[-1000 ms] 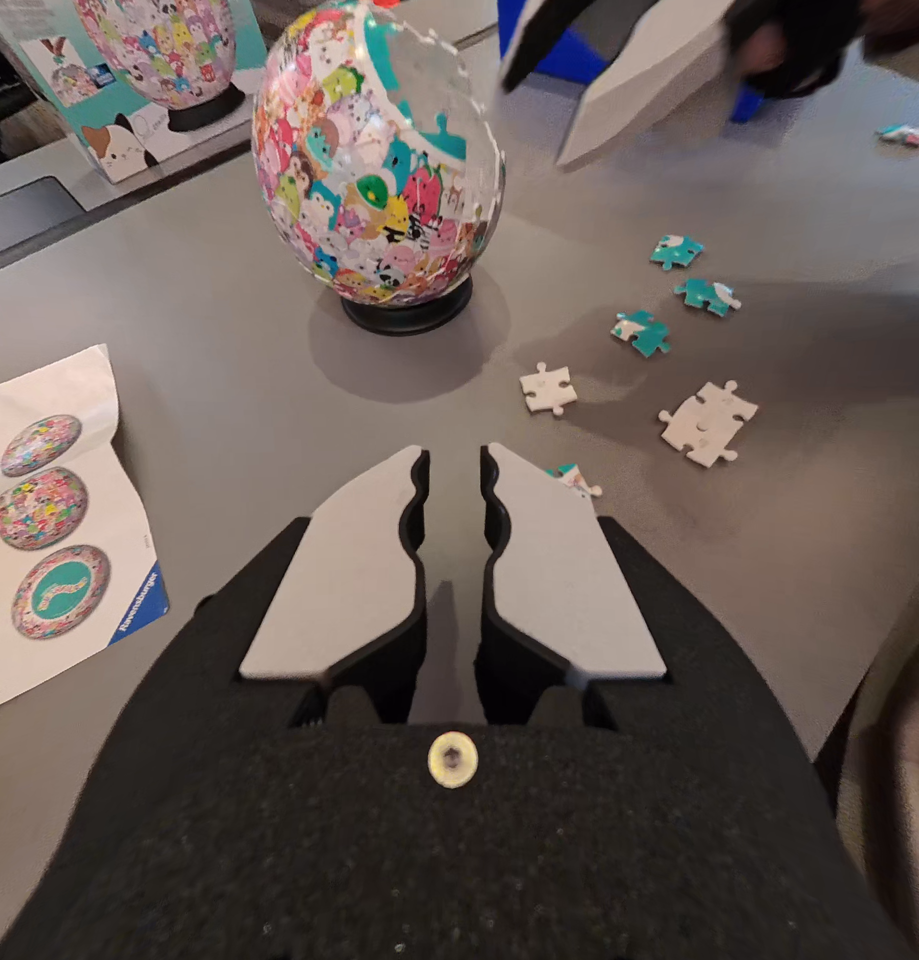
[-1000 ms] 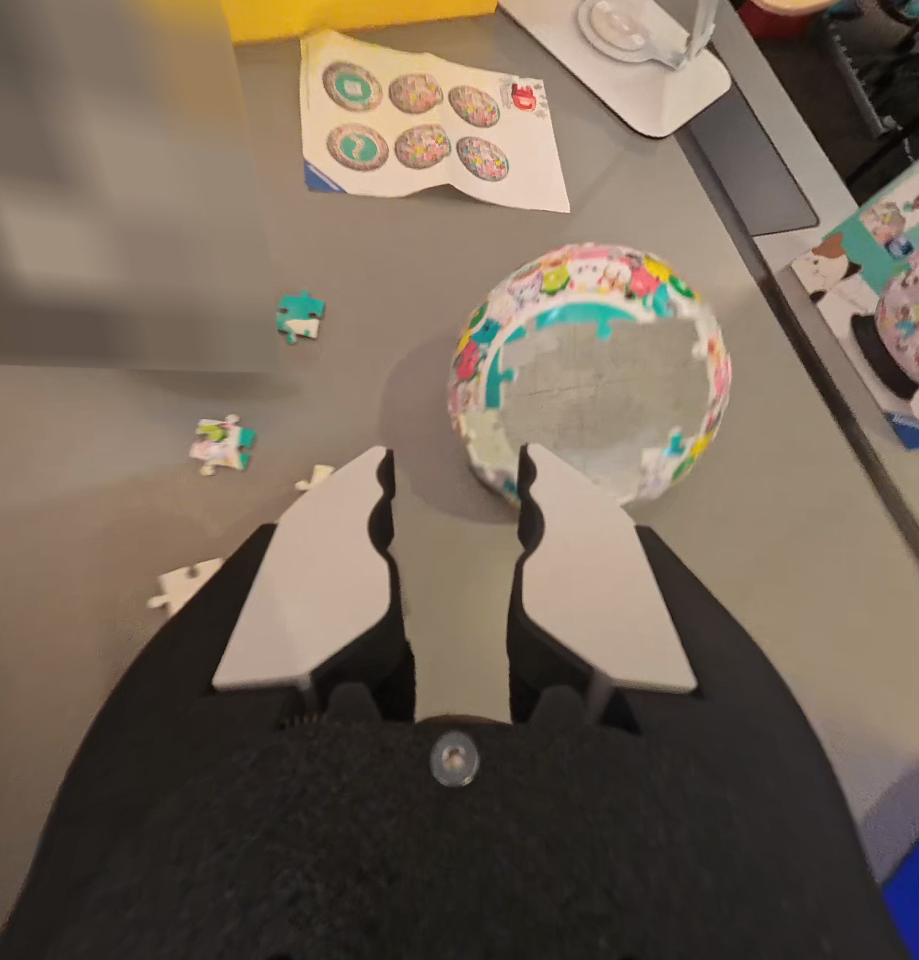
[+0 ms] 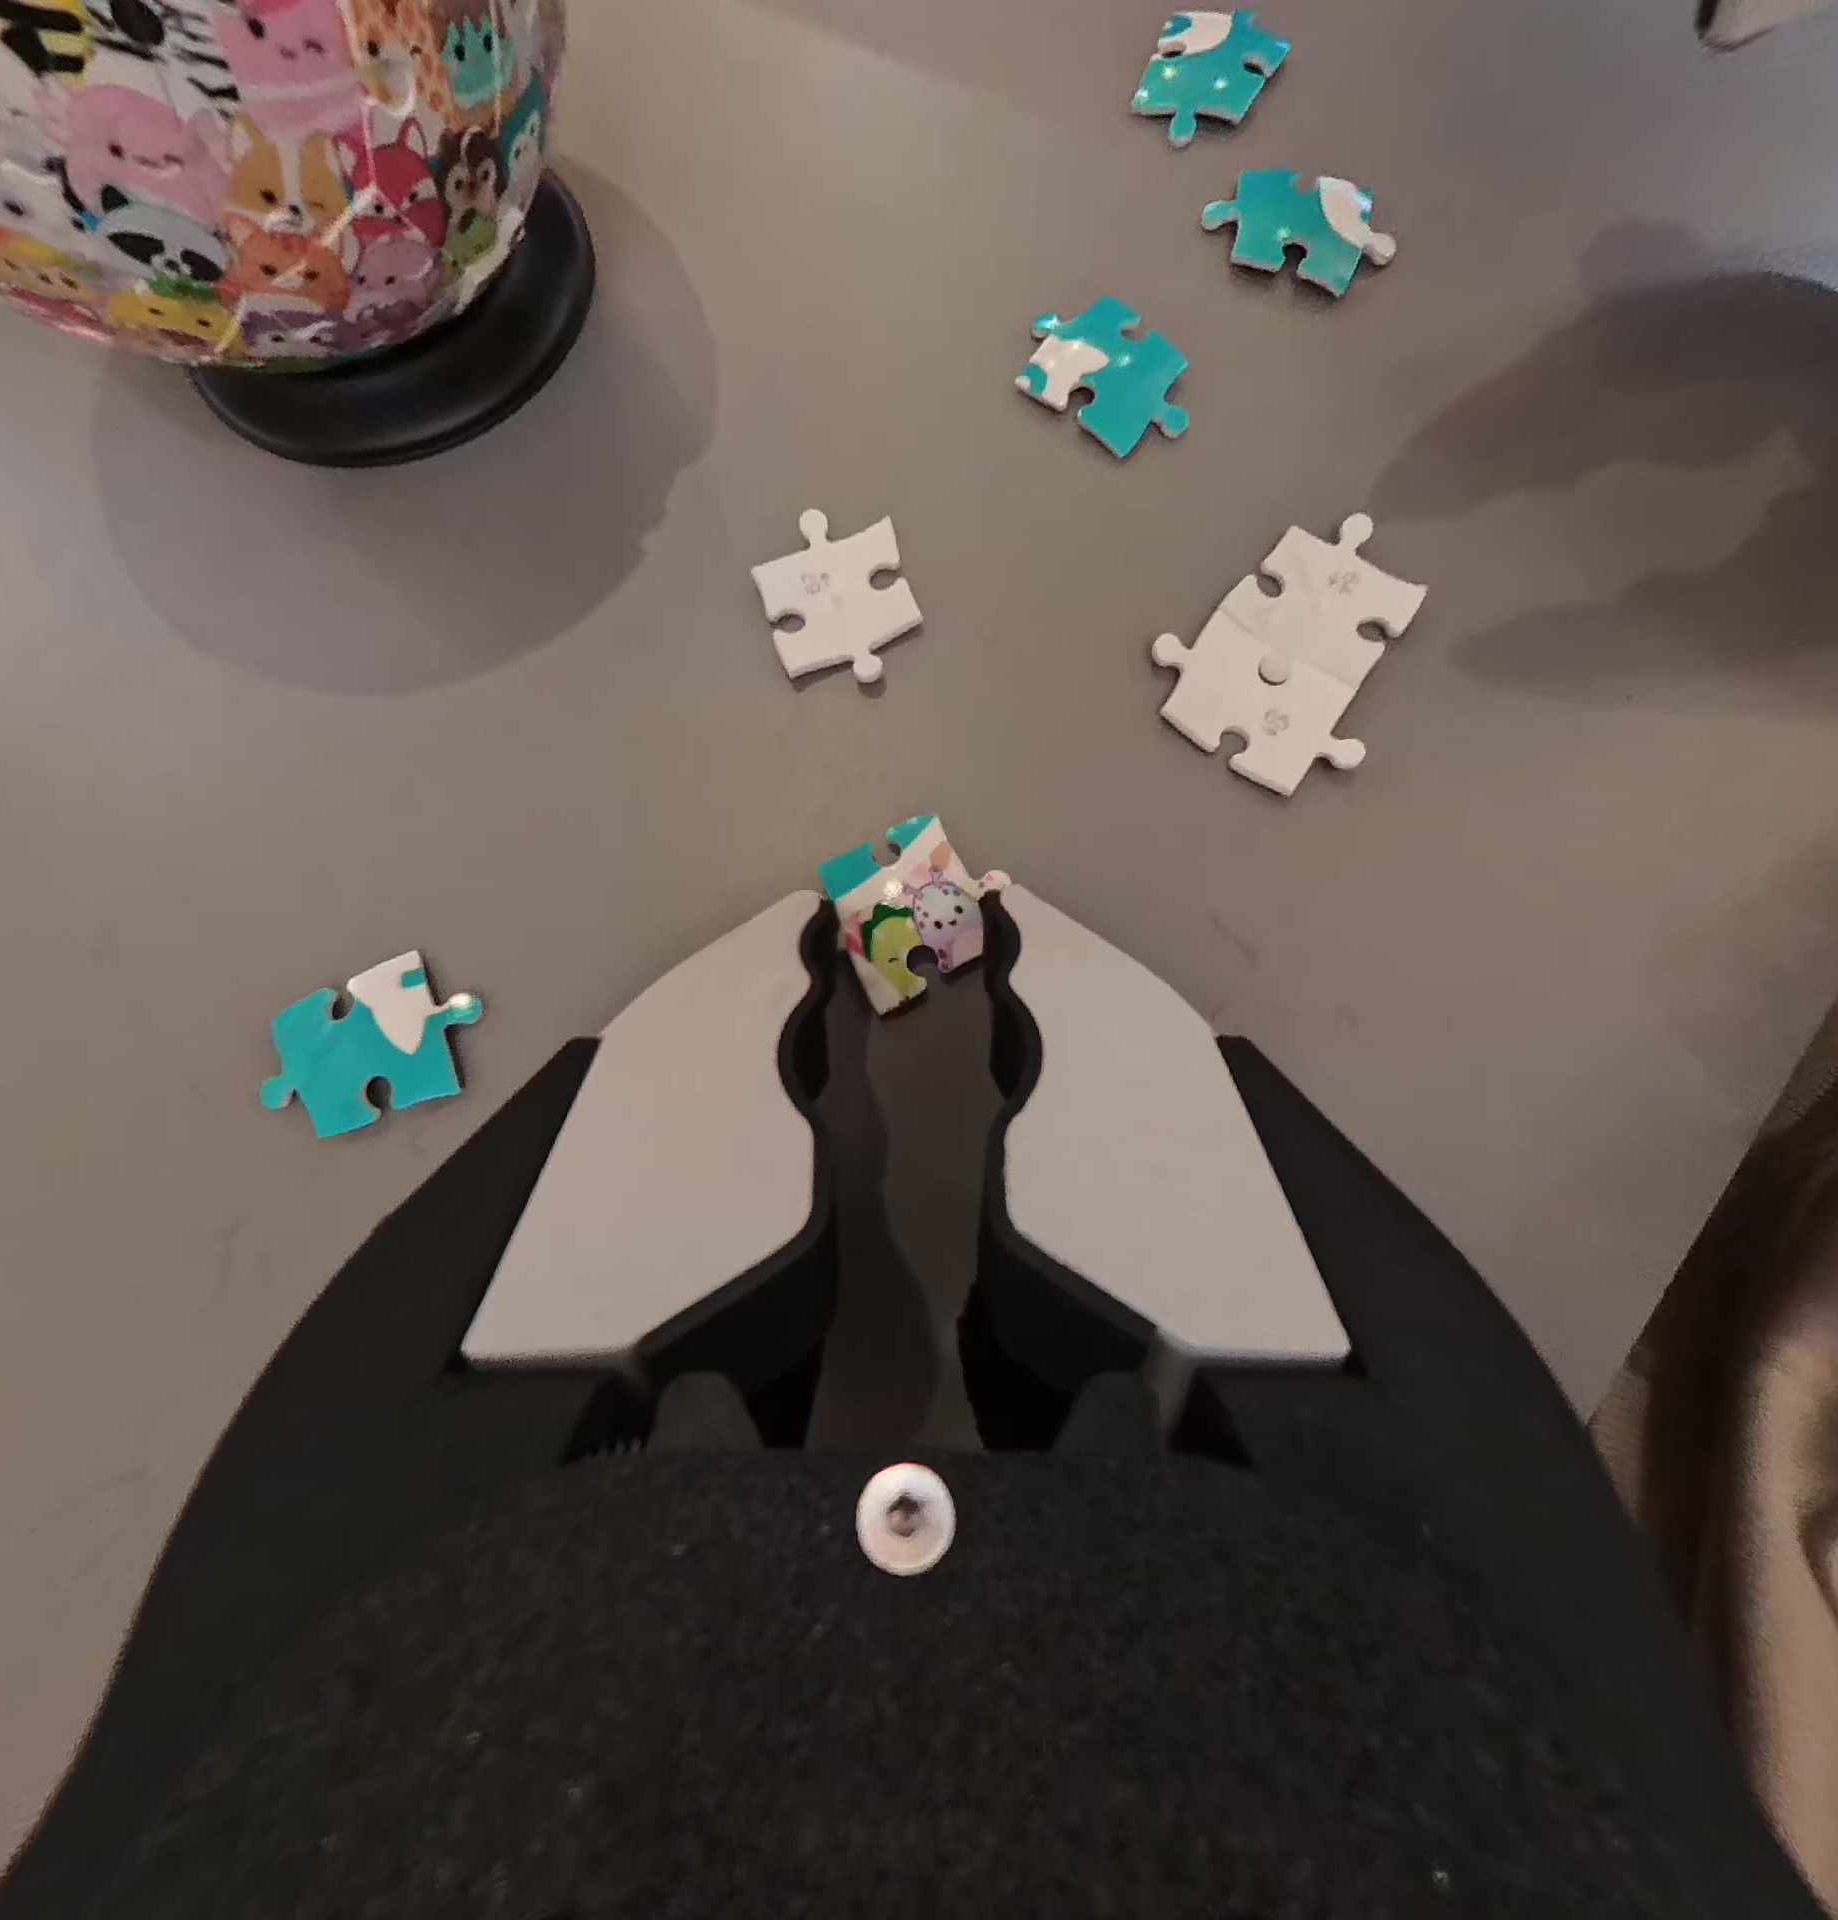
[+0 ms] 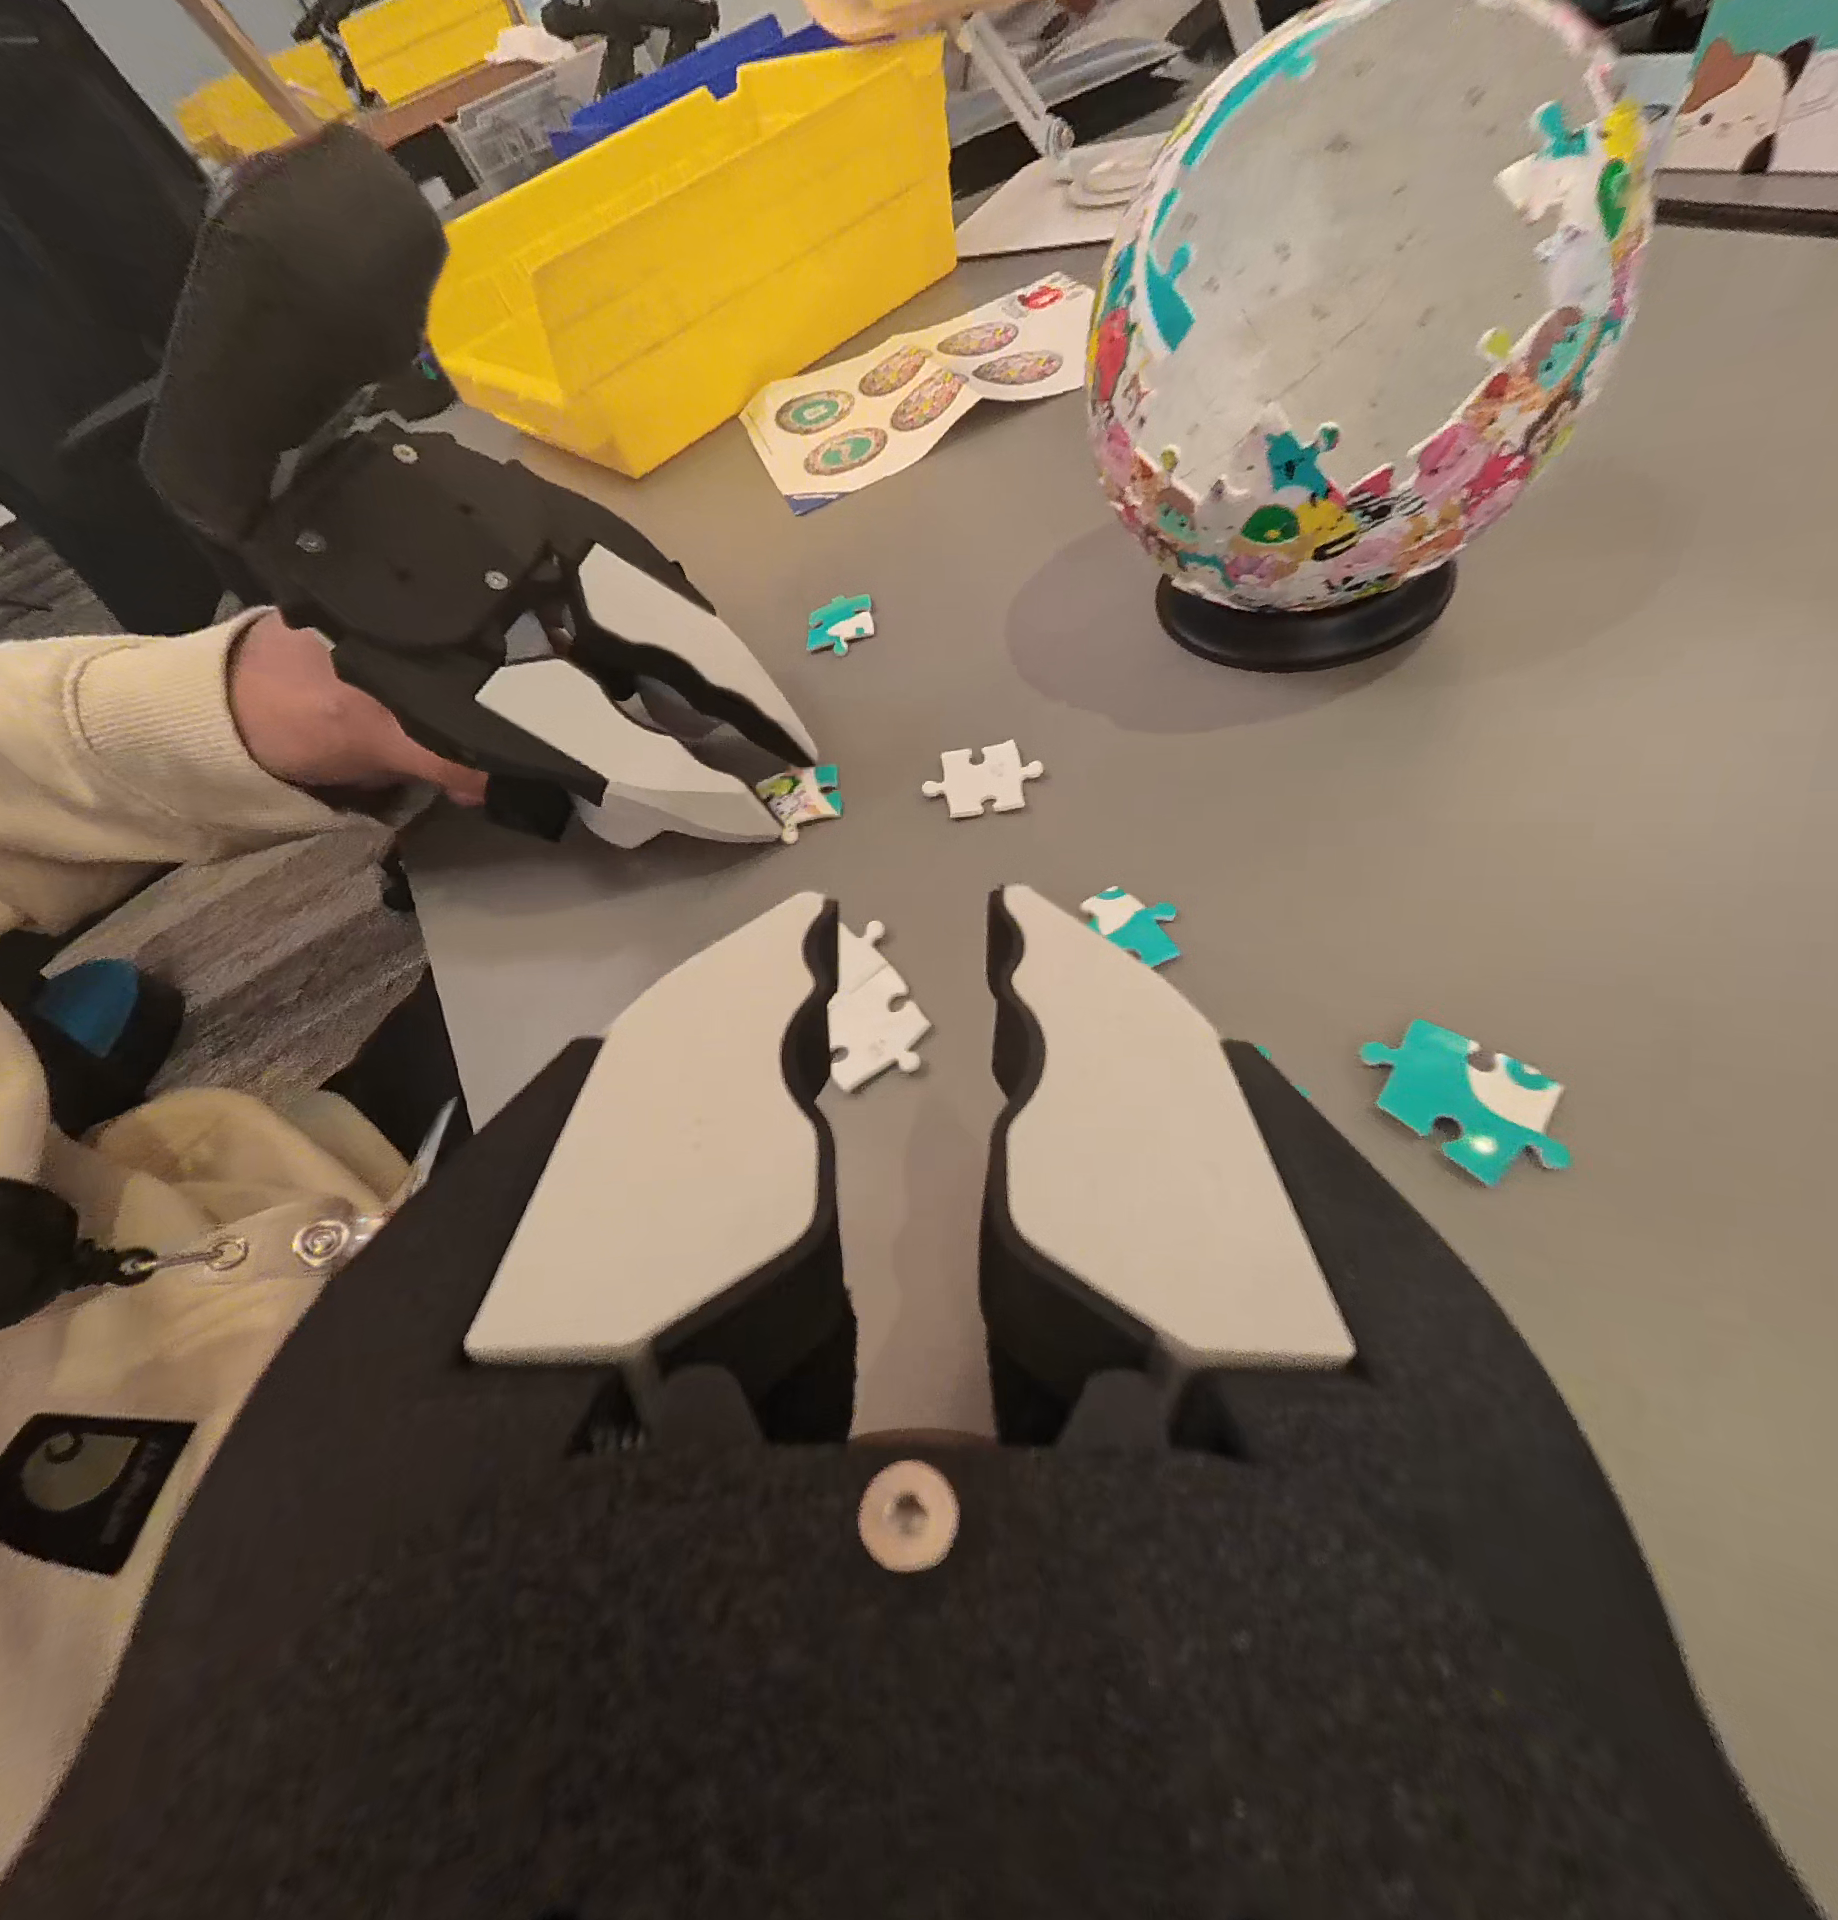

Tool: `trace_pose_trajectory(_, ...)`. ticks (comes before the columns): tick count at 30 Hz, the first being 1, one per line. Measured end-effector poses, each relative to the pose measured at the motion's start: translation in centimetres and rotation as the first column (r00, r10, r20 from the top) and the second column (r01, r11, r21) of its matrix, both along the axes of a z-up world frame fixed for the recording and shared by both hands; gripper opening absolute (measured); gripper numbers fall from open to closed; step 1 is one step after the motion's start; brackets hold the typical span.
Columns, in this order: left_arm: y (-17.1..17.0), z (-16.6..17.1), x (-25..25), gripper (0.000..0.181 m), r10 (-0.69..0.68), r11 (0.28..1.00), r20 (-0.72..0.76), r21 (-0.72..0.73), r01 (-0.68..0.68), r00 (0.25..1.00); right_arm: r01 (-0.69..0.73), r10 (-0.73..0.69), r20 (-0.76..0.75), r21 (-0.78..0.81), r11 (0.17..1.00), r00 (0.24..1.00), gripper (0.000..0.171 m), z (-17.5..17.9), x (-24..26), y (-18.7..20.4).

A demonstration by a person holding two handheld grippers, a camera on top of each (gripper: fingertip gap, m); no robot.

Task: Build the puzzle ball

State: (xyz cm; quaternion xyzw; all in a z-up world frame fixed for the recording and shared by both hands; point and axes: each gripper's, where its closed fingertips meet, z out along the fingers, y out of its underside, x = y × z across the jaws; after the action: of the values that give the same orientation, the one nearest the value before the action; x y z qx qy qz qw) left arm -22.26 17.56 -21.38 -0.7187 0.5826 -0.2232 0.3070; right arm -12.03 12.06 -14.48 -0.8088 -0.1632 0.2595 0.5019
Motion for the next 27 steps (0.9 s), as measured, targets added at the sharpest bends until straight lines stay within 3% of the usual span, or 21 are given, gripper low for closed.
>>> trace_pose_trajectory(5,-0.2,0.9,0.6,0.027,-0.011,0.998,0.041,0.065,0.008,0.999,-0.045,0.044,-0.026,-0.026,0.999,0.999,0.027,-0.4,-1.2,0.3)
trace_pose_trajectory(9,0.3,4.3,1.6,0.026,-0.027,0.981,0.15,0.193,-0.002,0.988,-0.126,0.118,-0.103,-0.067,0.99,0.988,0.029,0.0,-2.3,0.5)
trace_pose_trajectory(13,0.6,8.4,2.5,0.026,-0.088,0.876,0.176,0.483,-0.008,0.98,-0.232,0.208,-0.195,-0.109,0.967,0.958,0.029,2.3,-2.7,1.5)
trace_pose_trajectory(17,-0.5,10.9,3.5,0.026,-0.154,0.729,0.159,0.684,0.003,0.975,-0.365,0.343,-0.143,-0.175,0.914,0.928,0.027,4.4,-3.1,2.5)
trace_pose_trajectory(20,-1.2,11.0,4.1,0.027,-0.172,0.674,0.124,0.738,0.025,0.977,-0.452,0.448,-0.062,-0.169,0.876,0.892,0.026,5.7,-4.2,3.3)
trace_pose_trajectory(24,-1.5,11.4,4.3,0.027,-0.175,0.659,0.128,0.752,0.019,0.976,-0.508,0.526,0.035,-0.211,0.835,0.85,0.023,5.6,-5.1,4.2)
trace_pose_trajectory(27,-1.4,11.6,4.3,0.027,-0.174,0.635,0.118,0.772,0.02,0.978,-0.539,0.56,0.029,-0.232,0.81,0.828,0.022,5.4,-5.8,4.5)
